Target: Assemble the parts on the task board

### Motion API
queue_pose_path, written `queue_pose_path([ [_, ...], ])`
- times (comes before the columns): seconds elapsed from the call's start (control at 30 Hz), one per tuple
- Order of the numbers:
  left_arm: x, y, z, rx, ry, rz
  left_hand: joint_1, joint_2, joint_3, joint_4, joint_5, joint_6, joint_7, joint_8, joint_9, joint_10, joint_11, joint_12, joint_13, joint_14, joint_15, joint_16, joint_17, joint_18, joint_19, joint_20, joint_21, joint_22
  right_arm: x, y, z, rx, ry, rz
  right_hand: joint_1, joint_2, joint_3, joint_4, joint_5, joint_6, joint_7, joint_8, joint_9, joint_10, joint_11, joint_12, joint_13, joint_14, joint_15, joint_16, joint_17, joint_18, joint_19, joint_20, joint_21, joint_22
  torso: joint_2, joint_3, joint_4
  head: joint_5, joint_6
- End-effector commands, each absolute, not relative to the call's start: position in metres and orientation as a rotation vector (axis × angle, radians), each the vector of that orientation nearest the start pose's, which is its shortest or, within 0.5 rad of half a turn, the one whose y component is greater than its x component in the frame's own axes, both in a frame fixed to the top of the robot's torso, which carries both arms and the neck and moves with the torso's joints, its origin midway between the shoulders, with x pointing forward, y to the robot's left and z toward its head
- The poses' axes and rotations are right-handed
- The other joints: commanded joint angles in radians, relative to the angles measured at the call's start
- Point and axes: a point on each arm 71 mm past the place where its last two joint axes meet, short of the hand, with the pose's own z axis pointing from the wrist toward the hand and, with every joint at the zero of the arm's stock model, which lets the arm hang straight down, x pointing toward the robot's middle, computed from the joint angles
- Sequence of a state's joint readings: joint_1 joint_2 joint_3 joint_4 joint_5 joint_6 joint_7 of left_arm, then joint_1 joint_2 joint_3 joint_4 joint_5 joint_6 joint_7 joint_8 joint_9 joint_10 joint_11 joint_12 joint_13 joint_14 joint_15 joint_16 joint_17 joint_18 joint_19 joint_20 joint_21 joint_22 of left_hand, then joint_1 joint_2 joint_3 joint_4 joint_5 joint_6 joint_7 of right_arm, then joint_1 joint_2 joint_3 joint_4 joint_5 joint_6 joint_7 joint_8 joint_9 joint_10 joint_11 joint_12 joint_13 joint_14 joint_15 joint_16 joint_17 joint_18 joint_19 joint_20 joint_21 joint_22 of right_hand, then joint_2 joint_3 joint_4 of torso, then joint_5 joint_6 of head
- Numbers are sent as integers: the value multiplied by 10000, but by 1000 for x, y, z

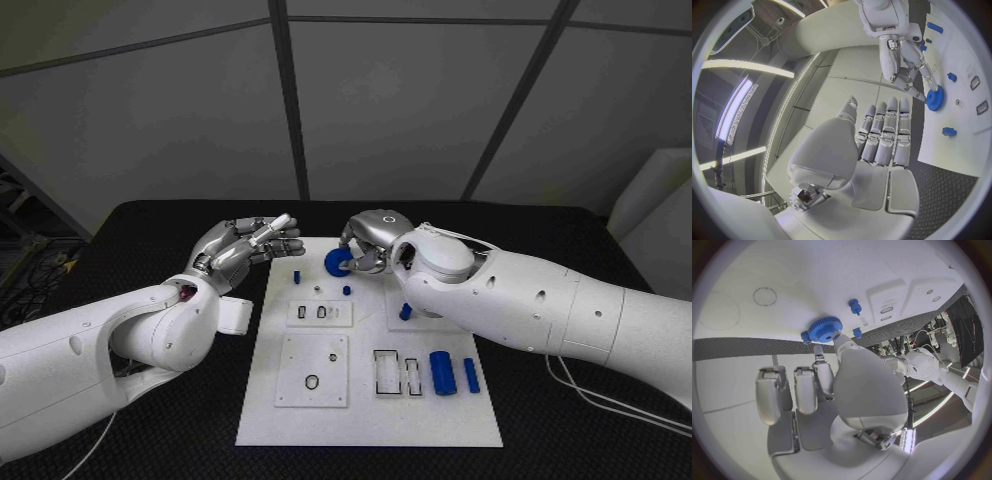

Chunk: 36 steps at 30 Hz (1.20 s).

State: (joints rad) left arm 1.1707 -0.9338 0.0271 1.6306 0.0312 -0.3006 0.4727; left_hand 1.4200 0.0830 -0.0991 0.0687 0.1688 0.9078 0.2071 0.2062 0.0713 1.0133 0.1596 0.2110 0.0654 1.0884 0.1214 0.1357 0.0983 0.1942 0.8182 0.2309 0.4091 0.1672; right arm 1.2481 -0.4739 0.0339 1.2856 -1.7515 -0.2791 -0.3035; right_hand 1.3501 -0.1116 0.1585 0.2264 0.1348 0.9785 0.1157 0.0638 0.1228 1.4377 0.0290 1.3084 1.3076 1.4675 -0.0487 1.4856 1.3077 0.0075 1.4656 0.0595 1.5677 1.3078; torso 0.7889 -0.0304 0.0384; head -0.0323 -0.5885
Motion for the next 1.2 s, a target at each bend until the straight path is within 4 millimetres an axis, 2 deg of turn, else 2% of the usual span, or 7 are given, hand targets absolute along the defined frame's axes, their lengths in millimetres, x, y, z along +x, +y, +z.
queue_pose_path([
  [0.03,473,223,-153,-11086,12913,-16682,-97,29,-71,-7,-31,84,12,-63,-15,37,-2,-68,-7,-5,42,-27,-12,-125,-14,39,-50,-12,533,-80,-141,-3155,14967,4817,-78,-205,-75,116,-22,-343,57,-38,-104,-65,72,-125,211,625,101,-39,761,-75,1052,122,31,2630,4,1,4,-2,-3],
  [0.17,473,224,-153,-11092,12914,-16670,-97,29,-71,-7,-31,84,12,-63,-15,37,-2,-68,-7,-5,42,-27,-12,-125,-14,39,-50,-12,533,-80,-141,-3095,15045,4902,-316,-425,-150,466,-92,-594,112,-18,-211,-91,130,-178,181,622,153,-49,754,-75,1052,179,31,2630,-2,0,8,-11,-6],
  [0.23,473,224,-153,-11094,12914,-16664,-97,29,-71,-7,-31,84,12,-63,-15,37,-2,-68,-7,-5,42,-27,-12,-125,-14,39,-50,-12,533,-80,-142,-3065,15118,4964,-452,-462,-163,626,-114,-606,121,-2,-236,-76,141,-156,205,626,164,-42,772,-75,1052,196,31,2630,2,1,6,-1,-2],
  [0.7,473,224,-153,-11109,12933,-16645,-94,42,-97,-38,-42,84,18,-94,-18,41,4,-107,-8,4,47,-66,-12,-123,-11,43,-59,-29,534,-82,-148,-2815,15998,5353,-1413,8,-58,665,-2,-202,44,64,-259,66,88,118,463,657,124,18,903,-75,1052,174,31,2630,-2,-11,14,0,-30],
  [0.83,473,224,-153,-11115,12939,-16635,-95,38,-104,-43,-44,80,20,-100,-20,39,6,-114,-8,6,48,-72,-12,-123,-10,44,-60,-31,535,-83,-149,-2593,16218,5431,-1670,165,-14,652,45,-388,62,-26,-343,94,93,183,527,669,128,44,956,-75,1052,171,31,2630,4,-4,12,27,-44],
  [1.03,473,225,-153,-11123,12932,-16608,-95,38,-104,-43,-44,80,20,-100,-20,39,6,-114,-8,6,48,-72,-12,-123,-10,44,-60,-31,537,-87,-151,-2349,16341,5360,-1691,121,68,628,72,-1404,87,-70,-588,146,63,296,634,688,105,88,1045,-75,1052,154,31,2630,-3,-6,14,41,-50],
  [1.2,473,226,-153,-11128,12918,-16581,-95,38,-104,-43,-44,80,20,-100,-20,39,6,-114,-8,6,48,-72,-12,-123,-10,44,-60,-31,537,-88,-150,-2283,16296,5344,-1563,39,116,588,85,-1412,95,-38,-596,179,87,363,694,697,119,108,1085,-75,1052,158,31,2630,0,0,-6,55,-55],
])
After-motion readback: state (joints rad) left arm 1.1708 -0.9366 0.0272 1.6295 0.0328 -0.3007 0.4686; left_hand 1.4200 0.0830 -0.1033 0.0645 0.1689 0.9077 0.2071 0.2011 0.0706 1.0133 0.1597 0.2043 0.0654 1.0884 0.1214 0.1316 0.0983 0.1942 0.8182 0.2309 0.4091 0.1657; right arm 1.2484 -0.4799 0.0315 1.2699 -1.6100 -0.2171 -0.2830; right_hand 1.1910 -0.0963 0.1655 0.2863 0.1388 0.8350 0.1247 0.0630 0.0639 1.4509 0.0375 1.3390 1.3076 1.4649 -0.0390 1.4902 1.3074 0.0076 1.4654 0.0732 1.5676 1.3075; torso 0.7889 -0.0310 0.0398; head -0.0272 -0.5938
